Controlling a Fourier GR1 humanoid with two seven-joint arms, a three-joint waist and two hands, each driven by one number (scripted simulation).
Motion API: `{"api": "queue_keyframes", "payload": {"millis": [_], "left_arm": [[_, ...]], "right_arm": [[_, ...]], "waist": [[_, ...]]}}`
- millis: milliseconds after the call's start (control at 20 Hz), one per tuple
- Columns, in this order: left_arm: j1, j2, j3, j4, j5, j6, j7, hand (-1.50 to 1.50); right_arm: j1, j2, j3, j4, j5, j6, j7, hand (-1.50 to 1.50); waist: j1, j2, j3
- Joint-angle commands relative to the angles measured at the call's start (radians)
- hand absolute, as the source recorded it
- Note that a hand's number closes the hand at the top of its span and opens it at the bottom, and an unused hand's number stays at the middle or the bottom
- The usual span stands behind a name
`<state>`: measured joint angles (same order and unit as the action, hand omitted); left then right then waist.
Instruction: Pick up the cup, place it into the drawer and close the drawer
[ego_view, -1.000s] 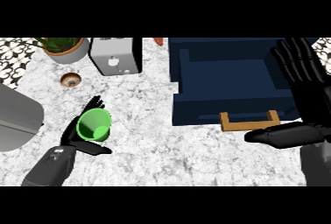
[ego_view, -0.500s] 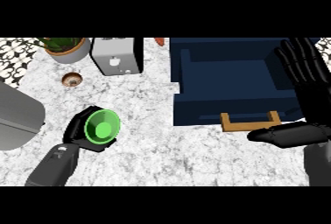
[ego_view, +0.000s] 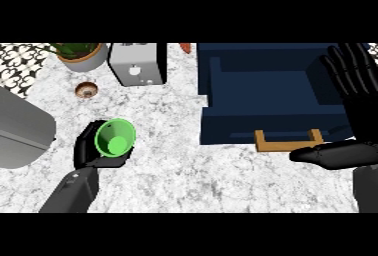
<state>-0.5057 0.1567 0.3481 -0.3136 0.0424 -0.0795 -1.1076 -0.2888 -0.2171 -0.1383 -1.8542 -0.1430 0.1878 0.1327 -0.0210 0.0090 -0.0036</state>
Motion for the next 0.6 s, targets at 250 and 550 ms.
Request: {"api": "queue_keyframes", "payload": {"millis": [250,550], "left_arm": [[-0.154,-0.023,-0.050,-0.132,0.015,-0.116,0.070,1.50],[-0.259,-0.113,-0.117,-0.292,0.010,-0.044,0.228,1.50]], "right_arm": [[-0.002,-0.021,-0.033,0.083,-0.002,0.023,-0.042,-1.50],[0.005,0.008,-0.004,0.032,0.044,-0.027,-0.011,-1.50]], "waist": [[0.022,-0.009,0.004],[0.029,-0.014,0.005]]}}
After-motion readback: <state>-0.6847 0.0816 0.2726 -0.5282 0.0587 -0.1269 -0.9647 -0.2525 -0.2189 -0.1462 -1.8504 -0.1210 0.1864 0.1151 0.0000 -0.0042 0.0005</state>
